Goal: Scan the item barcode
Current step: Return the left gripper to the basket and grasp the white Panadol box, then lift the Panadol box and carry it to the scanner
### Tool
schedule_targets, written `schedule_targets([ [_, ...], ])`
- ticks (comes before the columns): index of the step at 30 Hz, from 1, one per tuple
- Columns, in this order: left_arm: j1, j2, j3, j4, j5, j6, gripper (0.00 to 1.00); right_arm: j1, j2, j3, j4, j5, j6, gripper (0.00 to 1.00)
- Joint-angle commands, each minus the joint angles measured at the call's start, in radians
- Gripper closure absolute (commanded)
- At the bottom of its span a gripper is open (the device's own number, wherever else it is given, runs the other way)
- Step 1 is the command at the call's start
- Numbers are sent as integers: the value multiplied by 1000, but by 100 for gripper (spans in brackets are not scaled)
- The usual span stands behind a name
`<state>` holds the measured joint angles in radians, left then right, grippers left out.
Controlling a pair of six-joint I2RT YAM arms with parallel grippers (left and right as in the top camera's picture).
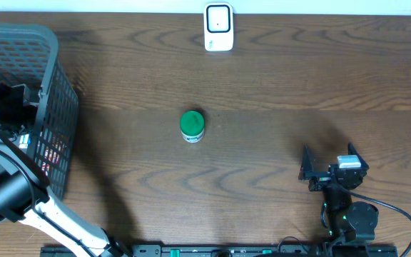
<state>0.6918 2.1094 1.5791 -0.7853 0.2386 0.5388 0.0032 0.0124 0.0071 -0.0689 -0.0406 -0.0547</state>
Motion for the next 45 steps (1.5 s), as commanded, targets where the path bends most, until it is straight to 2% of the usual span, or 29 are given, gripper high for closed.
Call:
schedule_targets([
  [1,-4,65,-16,-22,42,-44,39,7,-5,-2,-3,6,16,1],
  [9,-4,5,-16,-51,41,-47,38,7,-5,-2,-3,6,16,1],
  [21,-4,-310,-16,-43,42,-160,41,7,-5,-2,-3,6,16,1],
  [23,-4,-347,-16,-43,42,-160,17,7,-5,-2,-3,6,16,1],
  [25,-4,-359,-16,-54,42,-161,0,7,-5,-2,-3,6,16,1],
  [38,-3,-206,-53,-26,39,-79,1,7,-5,-2,-3,6,16,1],
  [45,-4,-102,-53,-8,39,-75,1,7,-5,-2,-3,6,16,1],
])
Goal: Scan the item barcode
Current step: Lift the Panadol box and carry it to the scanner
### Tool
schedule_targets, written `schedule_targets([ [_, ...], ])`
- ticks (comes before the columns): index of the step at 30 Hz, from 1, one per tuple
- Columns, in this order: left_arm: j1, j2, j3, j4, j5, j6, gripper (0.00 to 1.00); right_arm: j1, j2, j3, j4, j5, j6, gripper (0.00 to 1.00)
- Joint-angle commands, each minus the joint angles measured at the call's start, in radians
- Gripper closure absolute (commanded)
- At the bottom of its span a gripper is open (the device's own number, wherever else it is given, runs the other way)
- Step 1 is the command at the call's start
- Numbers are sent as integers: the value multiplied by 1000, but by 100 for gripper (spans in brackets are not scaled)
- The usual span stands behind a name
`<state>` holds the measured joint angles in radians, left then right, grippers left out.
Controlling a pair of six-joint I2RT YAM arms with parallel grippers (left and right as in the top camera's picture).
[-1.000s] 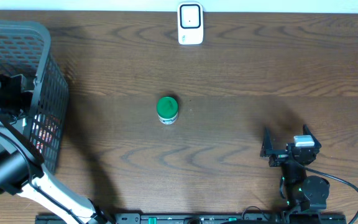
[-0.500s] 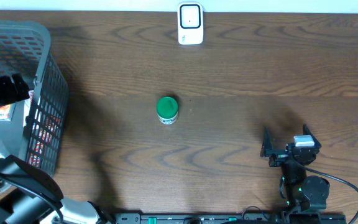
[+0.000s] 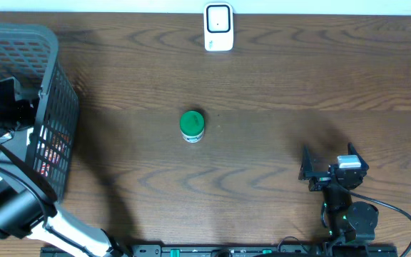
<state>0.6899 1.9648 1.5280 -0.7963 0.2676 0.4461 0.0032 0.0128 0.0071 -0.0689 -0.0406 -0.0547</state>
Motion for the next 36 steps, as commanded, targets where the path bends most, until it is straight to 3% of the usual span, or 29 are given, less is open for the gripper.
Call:
schedule_targets([
  [1,-2,59,-2,5,10,22,1,7,-5,-2,-3,6,16,1],
  [8,-2,150,-2,8,10,32,5,7,-5,-2,-3,6,16,1],
  [13,-2,167,-2,10,10,32,37,7,-5,-2,-3,6,16,1],
  [18,-2,167,-2,1,9,32,44,7,-5,-2,-3,6,16,1],
  [27,-2,136,0,-29,9,28,49,7,-5,-2,-3,6,16,1],
  [36,-1,-13,2,-32,6,23,49,7,-5,-2,-3,6,16,1],
])
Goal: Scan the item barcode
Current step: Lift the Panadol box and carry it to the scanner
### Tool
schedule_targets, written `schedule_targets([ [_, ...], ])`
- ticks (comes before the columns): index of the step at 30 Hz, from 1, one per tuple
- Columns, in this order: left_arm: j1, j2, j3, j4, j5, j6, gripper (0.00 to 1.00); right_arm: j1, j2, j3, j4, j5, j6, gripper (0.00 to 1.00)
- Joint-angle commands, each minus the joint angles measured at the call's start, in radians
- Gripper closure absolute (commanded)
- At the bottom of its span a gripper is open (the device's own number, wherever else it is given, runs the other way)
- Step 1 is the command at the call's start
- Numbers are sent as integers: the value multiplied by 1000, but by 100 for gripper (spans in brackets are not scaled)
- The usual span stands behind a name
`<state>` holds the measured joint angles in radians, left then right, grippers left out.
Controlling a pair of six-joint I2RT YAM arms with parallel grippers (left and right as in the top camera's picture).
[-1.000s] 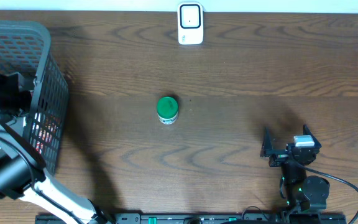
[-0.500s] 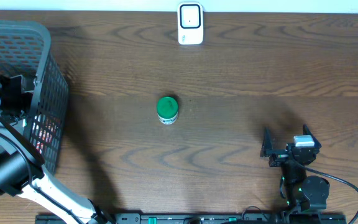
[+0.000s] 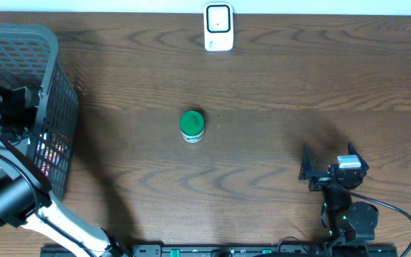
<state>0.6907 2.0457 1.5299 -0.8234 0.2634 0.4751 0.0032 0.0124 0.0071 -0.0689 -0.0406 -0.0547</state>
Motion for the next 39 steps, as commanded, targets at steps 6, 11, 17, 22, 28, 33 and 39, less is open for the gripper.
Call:
schedule_targets([
  [6,-2,-284,0,3,-92,-138,49,7,-5,-2,-3,6,16,1],
  [11,-2,-455,0,-2,-89,-244,49,7,-5,-2,-3,6,16,1],
  [17,-2,-629,0,-1,-55,-293,50,11,-5,-2,-3,6,16,1],
  [22,-2,-729,0,0,69,-323,49,11,-5,-2,-3,6,16,1],
  [28,-4,-816,0,-4,319,-388,49,11,-5,-2,-3,6,16,1],
  [33,-58,-881,0,-5,542,-388,50,11,-5,-2,-3,6,16,1],
  [39,-248,-914,0,-6,623,-410,50,11,-5,-2,-3,6,16,1],
])
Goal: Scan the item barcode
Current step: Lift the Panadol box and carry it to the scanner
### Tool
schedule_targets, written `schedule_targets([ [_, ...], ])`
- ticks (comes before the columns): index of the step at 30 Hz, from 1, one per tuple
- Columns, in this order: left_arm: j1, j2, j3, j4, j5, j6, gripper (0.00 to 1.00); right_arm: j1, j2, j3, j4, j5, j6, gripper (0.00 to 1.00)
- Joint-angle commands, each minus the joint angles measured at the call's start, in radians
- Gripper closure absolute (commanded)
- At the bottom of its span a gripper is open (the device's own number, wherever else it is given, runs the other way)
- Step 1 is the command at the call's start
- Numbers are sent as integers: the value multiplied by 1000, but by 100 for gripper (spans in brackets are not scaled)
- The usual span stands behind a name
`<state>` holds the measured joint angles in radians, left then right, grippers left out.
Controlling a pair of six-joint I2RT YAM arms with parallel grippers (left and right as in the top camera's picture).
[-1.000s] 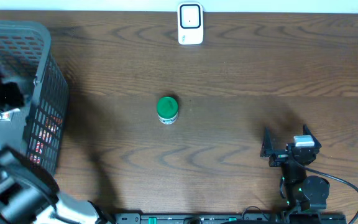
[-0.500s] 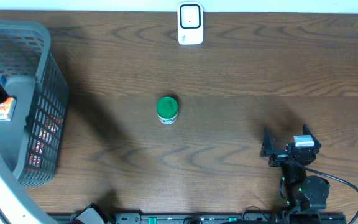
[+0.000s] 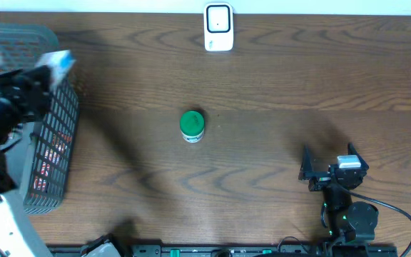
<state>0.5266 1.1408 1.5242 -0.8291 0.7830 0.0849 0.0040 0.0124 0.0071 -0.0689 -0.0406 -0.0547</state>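
My left gripper (image 3: 47,74) is raised over the right rim of the grey mesh basket (image 3: 52,153). It is shut on a small white and blue packet (image 3: 58,63), which shows blurred at its tip. The white barcode scanner (image 3: 218,28) stands at the table's far edge, in the middle. My right gripper (image 3: 327,158) rests low at the front right with its fingers apart and nothing between them.
A jar with a green lid (image 3: 192,126) stands upright in the middle of the table. The basket holds more items with red print, seen through its mesh. Dark cables run along the front edge.
My left gripper was down inside the basket. Now it is up above the basket's right rim with a white and blue packet in it. The right arm and the jar have not moved.
At all three earlier moments my left gripper was inside the basket, shifting slightly among the items there. Now it is out of the basket and holds a white and blue packet. The right arm, jar and scanner stayed put.
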Motion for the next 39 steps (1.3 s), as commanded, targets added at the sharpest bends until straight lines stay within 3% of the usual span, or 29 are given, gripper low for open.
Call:
schedule_targets([
  [1,-133,-9,5,0,103,-20,50,11,-5,-2,-3,6,16,1],
  [7,-432,31,5,13,56,-19,50,11,-5,-2,-3,6,16,1],
  [18,-939,311,5,81,-229,-18,50,11,-5,-2,-3,6,16,1],
  [22,-1043,451,5,189,-320,-19,50,11,-5,-2,-3,6,16,1],
  [30,-1179,719,5,456,-341,-19,49,11,-5,-2,-3,6,16,1],
  [39,-1283,932,4,490,-649,-19,49,11,-5,-2,-3,6,16,1],
])
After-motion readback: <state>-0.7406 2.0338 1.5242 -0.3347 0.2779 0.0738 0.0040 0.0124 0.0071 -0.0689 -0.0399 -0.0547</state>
